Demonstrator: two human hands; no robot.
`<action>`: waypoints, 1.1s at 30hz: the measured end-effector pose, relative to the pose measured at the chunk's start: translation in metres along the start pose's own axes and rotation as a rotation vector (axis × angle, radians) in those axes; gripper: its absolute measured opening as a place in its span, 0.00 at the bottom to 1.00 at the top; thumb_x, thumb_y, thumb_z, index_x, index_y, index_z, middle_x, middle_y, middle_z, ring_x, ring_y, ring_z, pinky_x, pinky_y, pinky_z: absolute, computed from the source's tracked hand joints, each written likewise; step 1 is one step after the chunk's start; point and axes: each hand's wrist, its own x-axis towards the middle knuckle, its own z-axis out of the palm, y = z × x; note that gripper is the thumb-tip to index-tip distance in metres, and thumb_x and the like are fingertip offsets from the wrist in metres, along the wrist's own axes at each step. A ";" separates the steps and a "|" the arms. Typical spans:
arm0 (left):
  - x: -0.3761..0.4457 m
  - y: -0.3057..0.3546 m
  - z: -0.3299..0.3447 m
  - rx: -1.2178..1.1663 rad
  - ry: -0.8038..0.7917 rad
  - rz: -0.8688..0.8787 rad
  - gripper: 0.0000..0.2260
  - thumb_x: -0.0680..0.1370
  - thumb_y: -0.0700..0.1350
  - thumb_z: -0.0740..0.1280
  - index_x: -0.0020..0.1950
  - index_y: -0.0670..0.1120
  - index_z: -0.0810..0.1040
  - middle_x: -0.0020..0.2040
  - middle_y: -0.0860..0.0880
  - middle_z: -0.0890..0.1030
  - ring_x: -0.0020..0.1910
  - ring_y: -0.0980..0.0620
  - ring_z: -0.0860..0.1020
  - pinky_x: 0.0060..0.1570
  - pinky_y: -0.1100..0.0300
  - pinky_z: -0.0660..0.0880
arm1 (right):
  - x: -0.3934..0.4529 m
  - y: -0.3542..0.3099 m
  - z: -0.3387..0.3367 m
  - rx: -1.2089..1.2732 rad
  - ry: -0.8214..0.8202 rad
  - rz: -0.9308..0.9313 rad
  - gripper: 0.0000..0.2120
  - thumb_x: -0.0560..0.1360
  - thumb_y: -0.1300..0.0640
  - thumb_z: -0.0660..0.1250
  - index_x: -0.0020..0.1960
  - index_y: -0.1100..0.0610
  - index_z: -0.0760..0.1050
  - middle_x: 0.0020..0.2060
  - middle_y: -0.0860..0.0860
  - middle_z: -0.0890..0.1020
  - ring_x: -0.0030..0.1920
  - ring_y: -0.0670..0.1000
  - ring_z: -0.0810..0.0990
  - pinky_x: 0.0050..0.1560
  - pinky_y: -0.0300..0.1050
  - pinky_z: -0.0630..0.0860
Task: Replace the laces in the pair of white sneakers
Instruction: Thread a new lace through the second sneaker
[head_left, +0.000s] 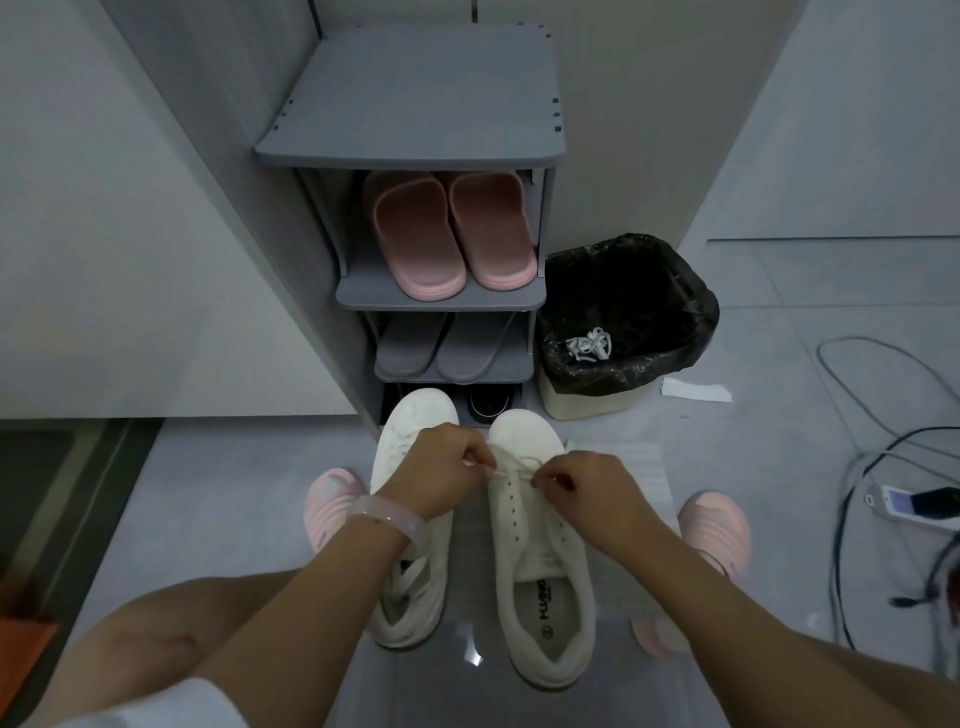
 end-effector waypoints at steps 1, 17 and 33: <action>0.000 0.001 0.003 0.018 0.015 0.017 0.04 0.72 0.36 0.69 0.43 0.40 0.82 0.39 0.52 0.79 0.38 0.61 0.73 0.38 0.80 0.66 | -0.001 -0.001 0.003 -0.026 -0.026 0.006 0.12 0.78 0.58 0.60 0.54 0.54 0.81 0.50 0.52 0.82 0.49 0.51 0.79 0.47 0.41 0.71; 0.005 0.001 0.030 0.533 -0.048 0.280 0.11 0.76 0.36 0.58 0.54 0.44 0.77 0.52 0.46 0.79 0.54 0.49 0.74 0.53 0.60 0.69 | 0.003 0.005 0.018 0.092 -0.077 0.056 0.16 0.78 0.59 0.58 0.62 0.48 0.77 0.37 0.48 0.79 0.41 0.48 0.76 0.46 0.40 0.72; -0.015 0.008 0.039 0.374 0.053 0.077 0.14 0.78 0.53 0.60 0.44 0.43 0.75 0.45 0.45 0.78 0.48 0.47 0.75 0.47 0.58 0.68 | 0.013 -0.002 0.033 0.144 -0.030 0.247 0.10 0.76 0.57 0.61 0.53 0.53 0.79 0.50 0.51 0.81 0.49 0.50 0.78 0.46 0.40 0.71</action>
